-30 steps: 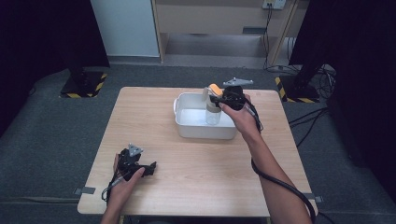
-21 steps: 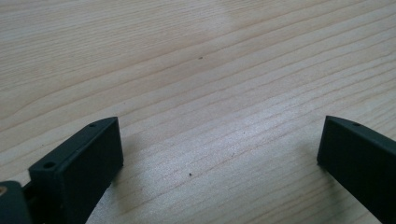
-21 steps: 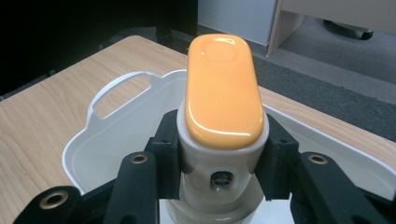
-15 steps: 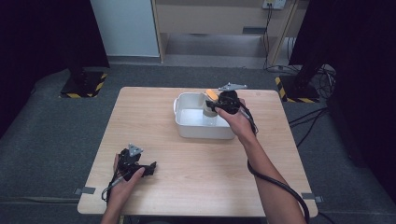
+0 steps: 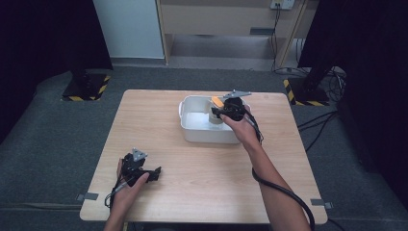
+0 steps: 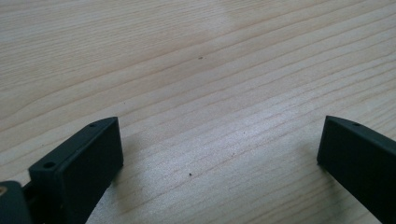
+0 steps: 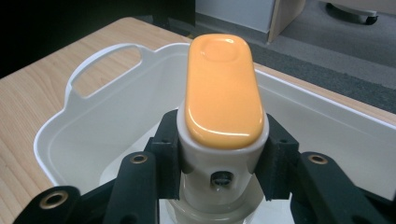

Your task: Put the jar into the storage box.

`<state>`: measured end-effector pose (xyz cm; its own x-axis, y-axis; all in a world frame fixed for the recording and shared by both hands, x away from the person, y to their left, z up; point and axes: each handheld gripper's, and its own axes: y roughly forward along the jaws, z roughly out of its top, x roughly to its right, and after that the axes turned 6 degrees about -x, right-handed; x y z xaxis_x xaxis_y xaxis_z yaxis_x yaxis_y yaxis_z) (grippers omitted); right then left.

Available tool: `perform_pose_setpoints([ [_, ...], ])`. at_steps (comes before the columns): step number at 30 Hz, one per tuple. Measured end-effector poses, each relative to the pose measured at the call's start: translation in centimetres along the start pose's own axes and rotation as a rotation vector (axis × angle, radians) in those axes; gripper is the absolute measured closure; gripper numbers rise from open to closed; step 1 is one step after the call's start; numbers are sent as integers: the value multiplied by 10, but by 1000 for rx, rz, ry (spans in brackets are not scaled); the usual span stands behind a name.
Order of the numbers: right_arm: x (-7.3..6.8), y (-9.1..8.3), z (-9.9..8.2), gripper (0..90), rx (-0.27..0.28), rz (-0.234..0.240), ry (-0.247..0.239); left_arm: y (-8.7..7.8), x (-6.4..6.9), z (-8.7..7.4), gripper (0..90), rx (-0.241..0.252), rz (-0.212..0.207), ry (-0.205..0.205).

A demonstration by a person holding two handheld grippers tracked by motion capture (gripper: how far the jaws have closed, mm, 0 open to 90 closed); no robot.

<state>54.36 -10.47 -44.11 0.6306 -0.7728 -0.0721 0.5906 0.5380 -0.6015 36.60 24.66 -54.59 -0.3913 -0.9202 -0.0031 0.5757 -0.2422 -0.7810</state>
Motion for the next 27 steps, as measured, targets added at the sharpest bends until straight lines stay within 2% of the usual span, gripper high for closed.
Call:
perform_pose_setpoints([
  [27,-5,-1,-2,555,-6,-4,-13,0,0,0,0,0,0,0],
])
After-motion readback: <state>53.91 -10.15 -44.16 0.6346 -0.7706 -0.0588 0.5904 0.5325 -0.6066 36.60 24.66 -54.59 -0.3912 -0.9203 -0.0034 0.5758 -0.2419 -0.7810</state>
